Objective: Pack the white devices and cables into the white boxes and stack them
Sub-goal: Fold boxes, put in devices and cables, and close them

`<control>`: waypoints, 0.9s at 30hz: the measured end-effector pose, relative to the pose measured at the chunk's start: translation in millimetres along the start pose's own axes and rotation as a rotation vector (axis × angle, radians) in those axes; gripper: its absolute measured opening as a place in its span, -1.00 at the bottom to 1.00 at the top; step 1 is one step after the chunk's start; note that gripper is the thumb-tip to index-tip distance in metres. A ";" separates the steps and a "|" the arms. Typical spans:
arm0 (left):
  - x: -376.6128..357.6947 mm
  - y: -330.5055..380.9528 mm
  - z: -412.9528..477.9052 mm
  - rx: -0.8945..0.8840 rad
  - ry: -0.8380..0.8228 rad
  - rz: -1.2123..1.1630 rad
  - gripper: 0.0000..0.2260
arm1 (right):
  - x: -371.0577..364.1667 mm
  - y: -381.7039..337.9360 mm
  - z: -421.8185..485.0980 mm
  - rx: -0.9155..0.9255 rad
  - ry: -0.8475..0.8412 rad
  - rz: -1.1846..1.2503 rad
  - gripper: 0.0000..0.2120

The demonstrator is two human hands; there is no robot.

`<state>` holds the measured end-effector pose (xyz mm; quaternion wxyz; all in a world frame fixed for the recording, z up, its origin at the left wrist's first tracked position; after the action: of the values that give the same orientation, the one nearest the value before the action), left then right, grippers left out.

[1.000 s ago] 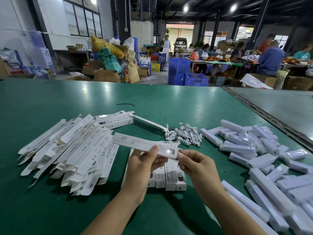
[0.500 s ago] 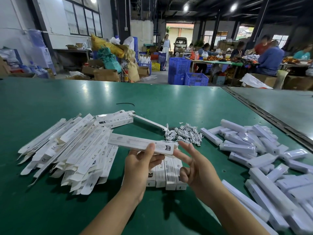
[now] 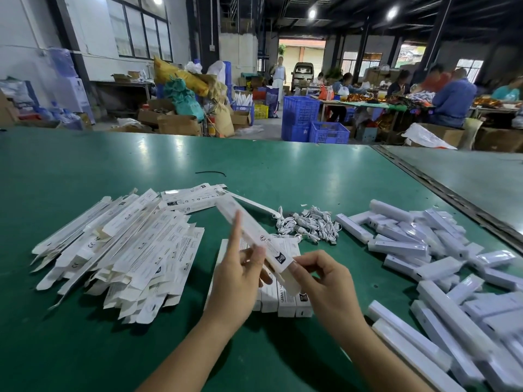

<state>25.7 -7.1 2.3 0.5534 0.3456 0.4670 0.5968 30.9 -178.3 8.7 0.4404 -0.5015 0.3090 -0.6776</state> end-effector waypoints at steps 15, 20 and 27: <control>-5.3 7.6 -7.2 -0.064 -0.138 0.287 -0.48 | 1.0 -6.9 -5.0 0.079 0.032 0.159 -0.97; -1.1 13.1 -5.6 -0.057 -0.085 0.225 -0.65 | 0.6 -22.8 -13.0 0.324 -0.060 0.079 -0.83; -0.9 16.8 -6.2 -0.073 -0.088 0.161 -0.65 | 8.5 -35.5 -14.8 0.643 -0.034 -0.246 -0.53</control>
<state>14.4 -8.2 16.1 0.5357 0.3875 0.3910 0.6403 5.7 -171.4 38.2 0.4960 -0.3817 0.0094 -0.7799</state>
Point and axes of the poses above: each hand's wrist, its own z-axis towards the middle knuckle, its own x-axis out of the back of the hand, y = z × x, the point moved 6 cm from there along z, towards the middle knuckle, and after that the axes turned 13 degrees about -z, right-handed, at the moved point
